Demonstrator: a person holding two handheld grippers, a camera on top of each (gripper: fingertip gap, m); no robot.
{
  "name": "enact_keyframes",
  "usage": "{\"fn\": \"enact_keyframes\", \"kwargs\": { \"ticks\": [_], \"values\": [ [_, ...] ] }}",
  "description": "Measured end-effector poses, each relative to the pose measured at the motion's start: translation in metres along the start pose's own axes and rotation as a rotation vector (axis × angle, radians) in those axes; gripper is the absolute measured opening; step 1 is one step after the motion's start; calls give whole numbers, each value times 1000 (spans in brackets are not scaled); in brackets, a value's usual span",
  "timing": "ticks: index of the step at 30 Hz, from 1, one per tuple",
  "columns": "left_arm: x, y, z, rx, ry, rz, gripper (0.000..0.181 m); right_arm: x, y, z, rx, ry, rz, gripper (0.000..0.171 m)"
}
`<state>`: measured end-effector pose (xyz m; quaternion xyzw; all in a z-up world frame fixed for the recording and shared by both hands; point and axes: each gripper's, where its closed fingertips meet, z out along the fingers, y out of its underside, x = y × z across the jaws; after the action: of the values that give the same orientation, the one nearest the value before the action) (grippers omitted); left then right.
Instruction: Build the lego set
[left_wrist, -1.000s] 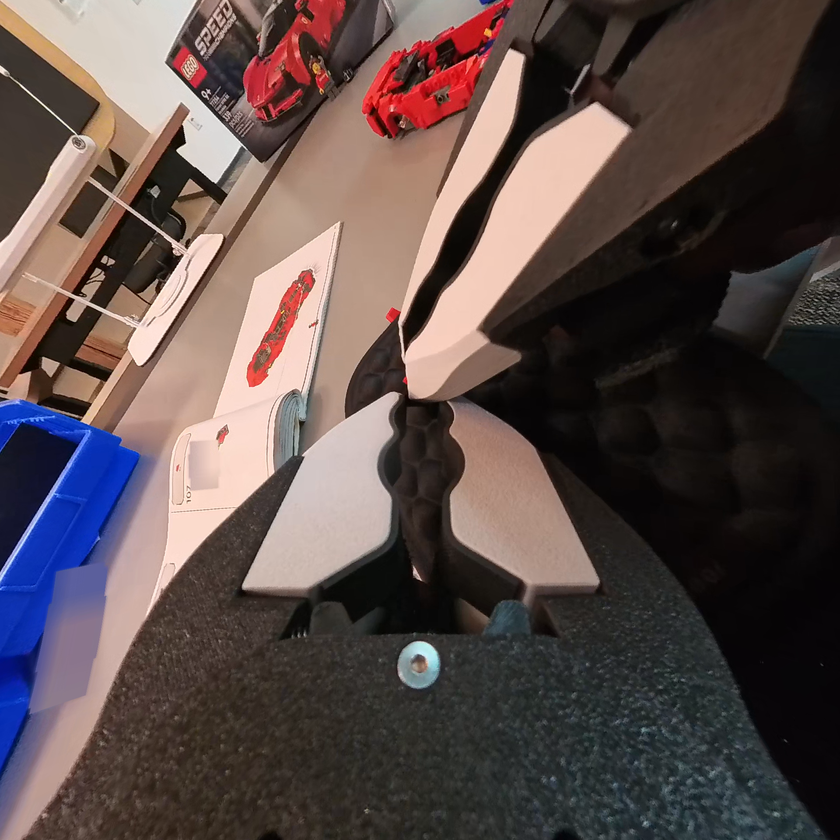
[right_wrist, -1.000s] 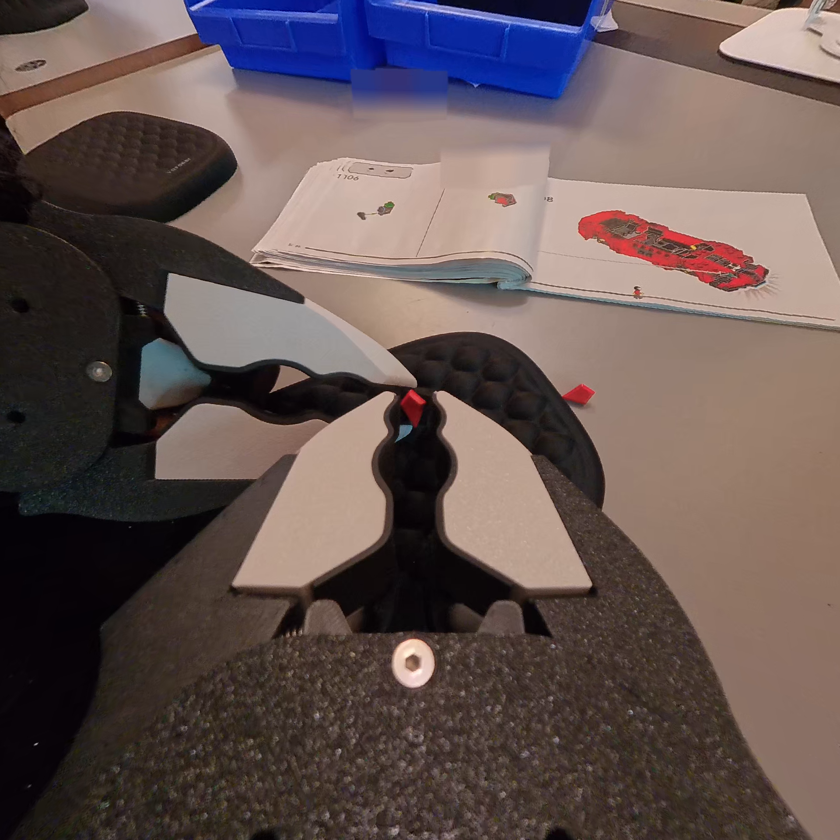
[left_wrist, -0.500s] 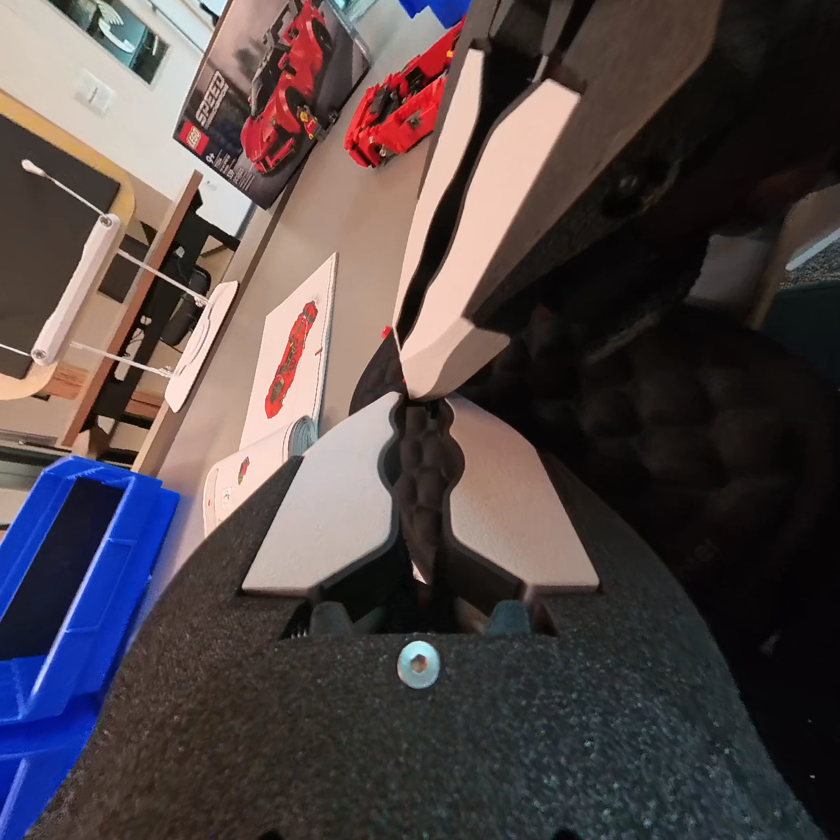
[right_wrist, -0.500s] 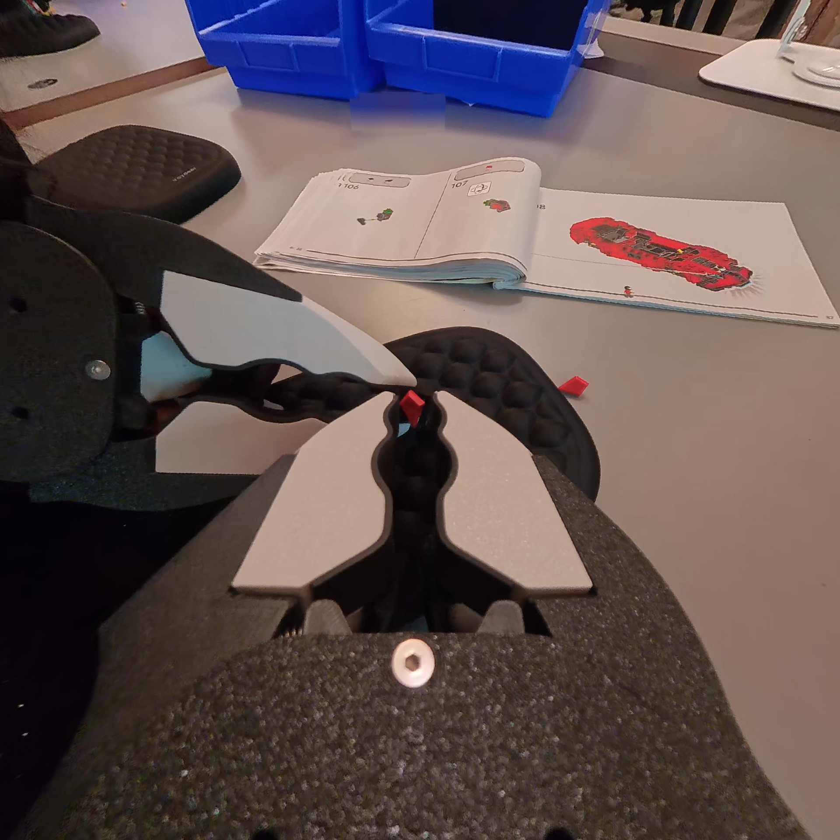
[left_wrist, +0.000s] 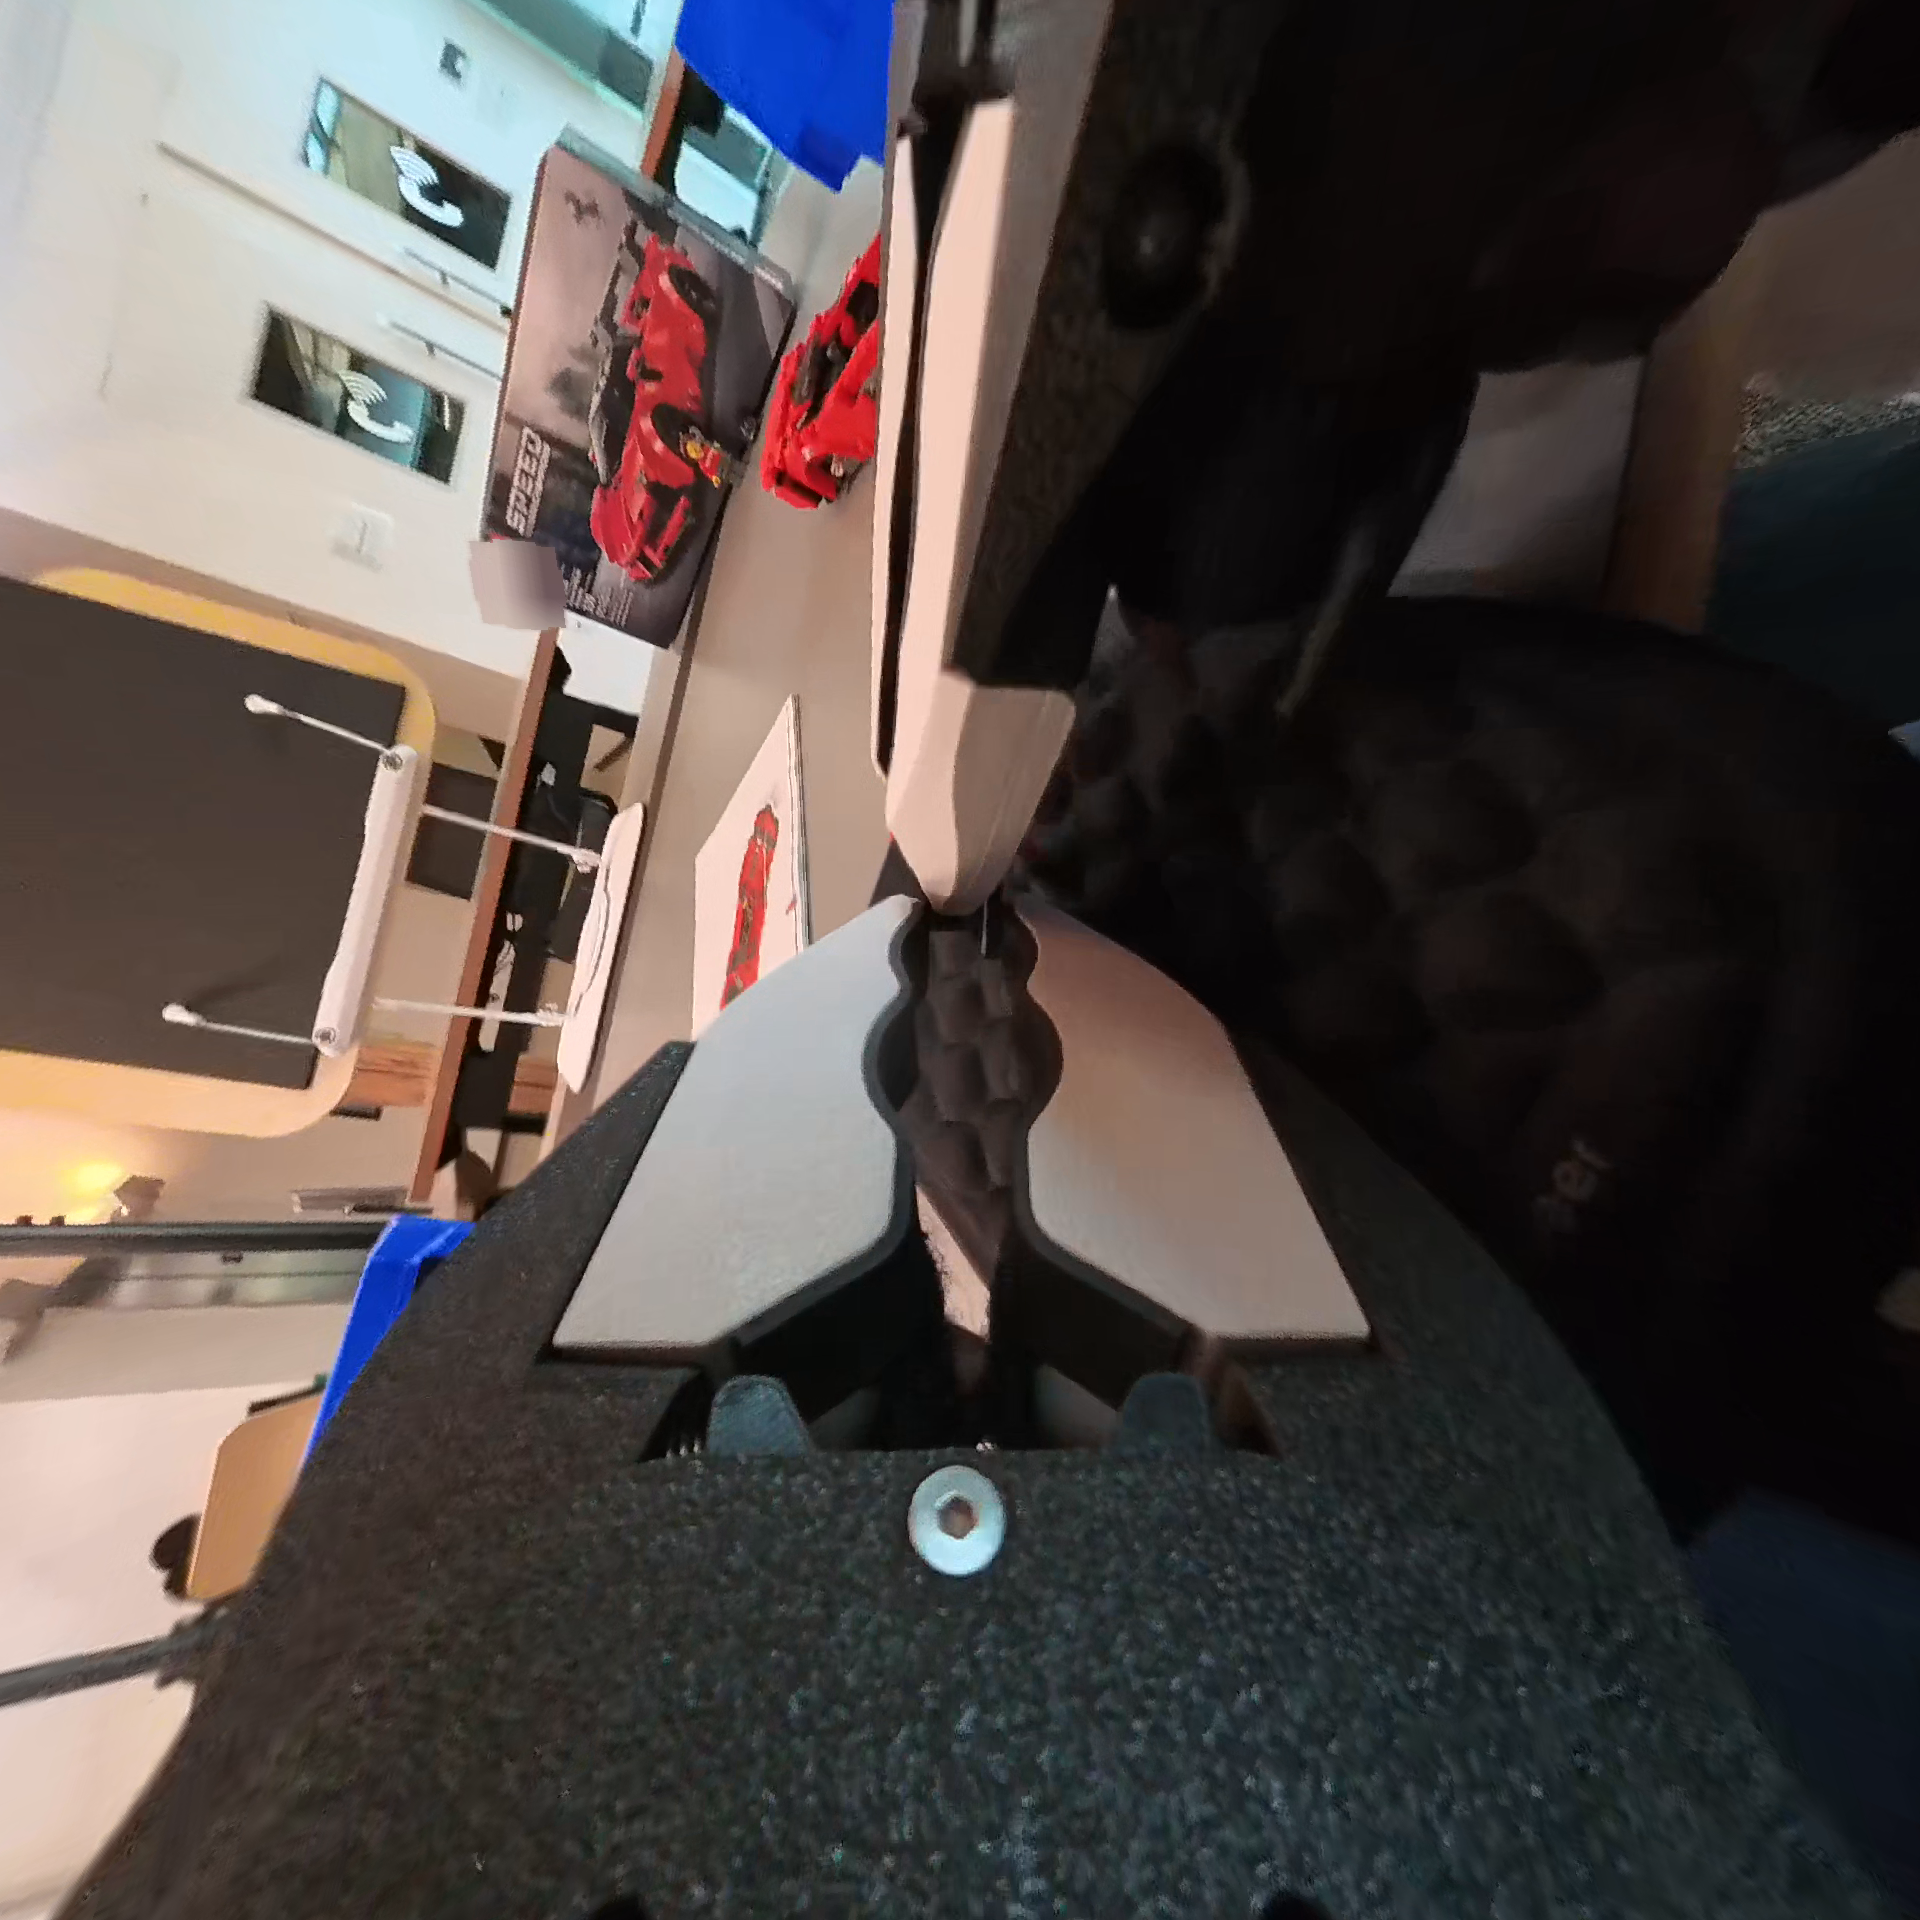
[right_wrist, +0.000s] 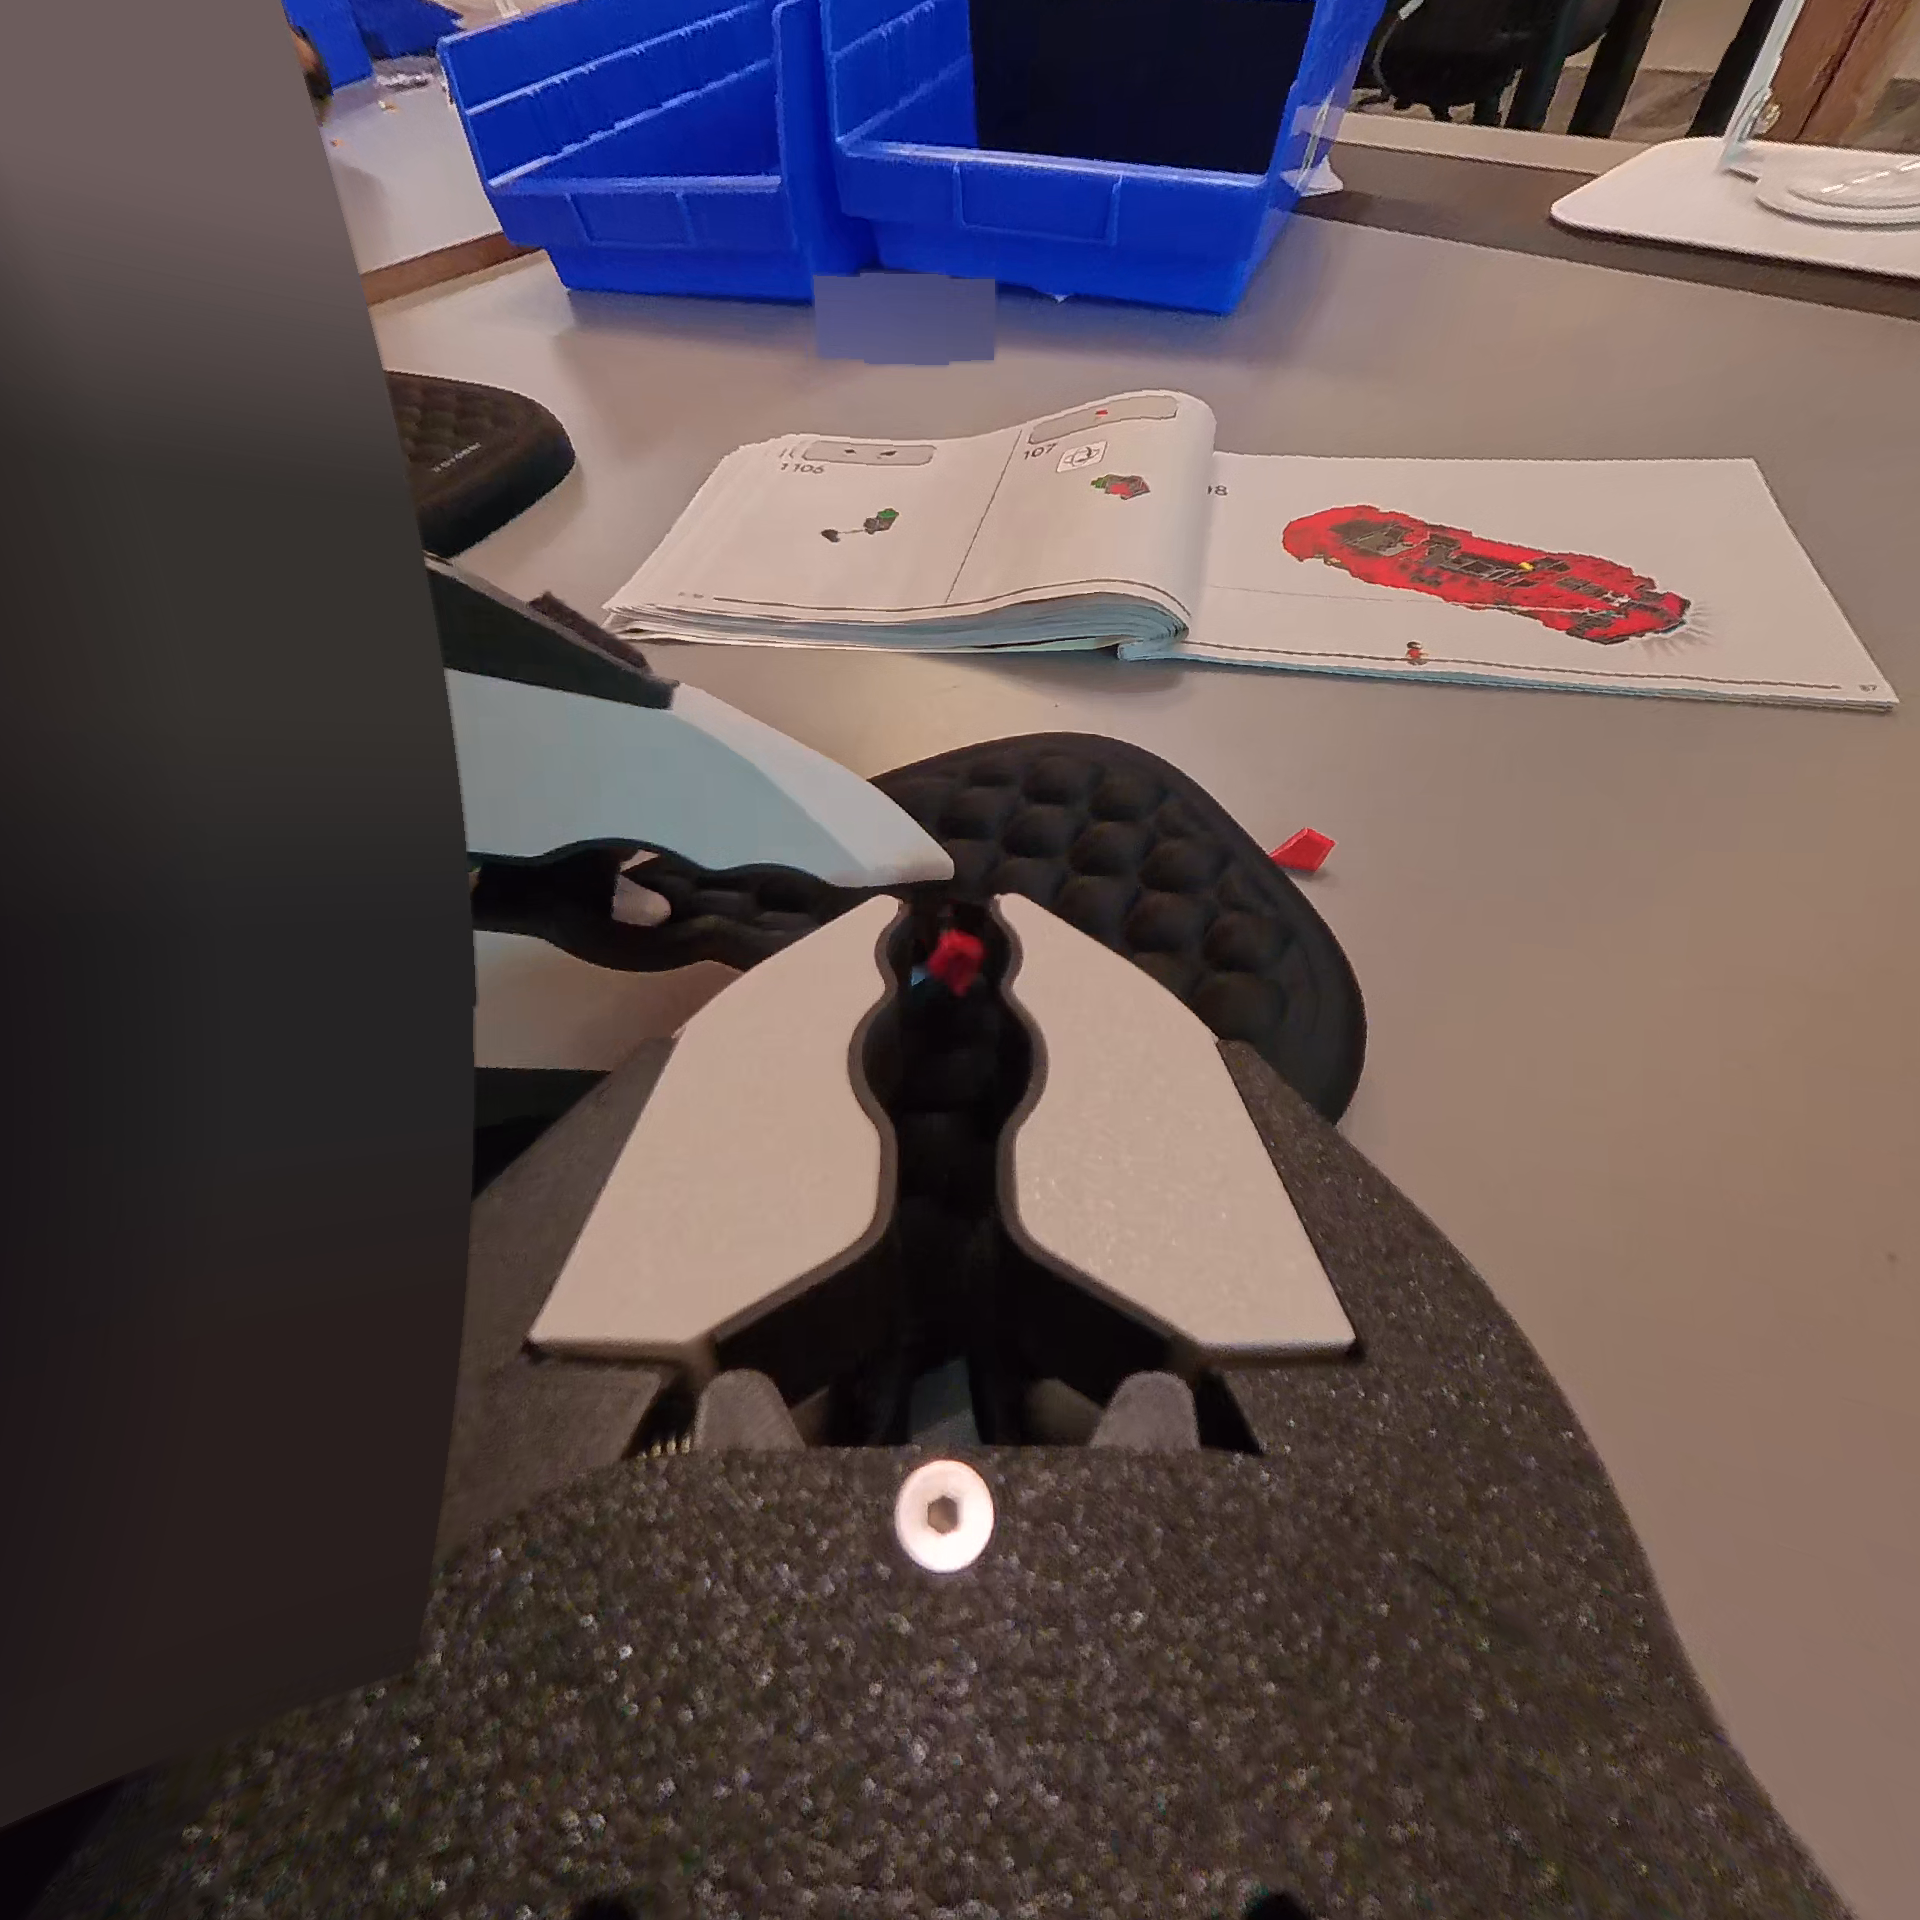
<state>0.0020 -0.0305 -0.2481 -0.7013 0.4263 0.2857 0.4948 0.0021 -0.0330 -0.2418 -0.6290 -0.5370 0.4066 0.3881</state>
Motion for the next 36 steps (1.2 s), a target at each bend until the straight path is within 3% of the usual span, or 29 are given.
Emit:
{"fn": "enact_keyframes", "kwargs": {
  "ticks": [8, 11, 14, 17, 19, 25, 31, 36],
  "values": [
    [0, -3, -1, 18, -2, 46, 13, -2, -1, -6, 11, -36, -60, 19],
    [-1, -2, -1, -8, -24, 56, 13, 5, -9, -22, -3, -83, -176, 12],
    [-2, -1, -1, -12, -18, 30, 12, 14, 6, -35, -179, -159, -262, 2],
    [-1, 0, 0, -11, 4, -23, 12, 14, 28, -32, -294, -221, -274, 5],
    [-2, 2, 0, -17, 13, -51, 12, 14, 26, -26, -269, -233, -193, 4],
    [-3, 4, 0, -54, 2, -48, 12, -2, 21, -26, -306, -342, 365, 16],
    [-8, 10, 0, -78, -22, -179, 13, 3, 23, -16, -285, -133, 493, 9],
    [-11, 16, -3, -58, -17, -249, 12, 1, 22, 0, -323, -24, 375, 6]
  ]
}}
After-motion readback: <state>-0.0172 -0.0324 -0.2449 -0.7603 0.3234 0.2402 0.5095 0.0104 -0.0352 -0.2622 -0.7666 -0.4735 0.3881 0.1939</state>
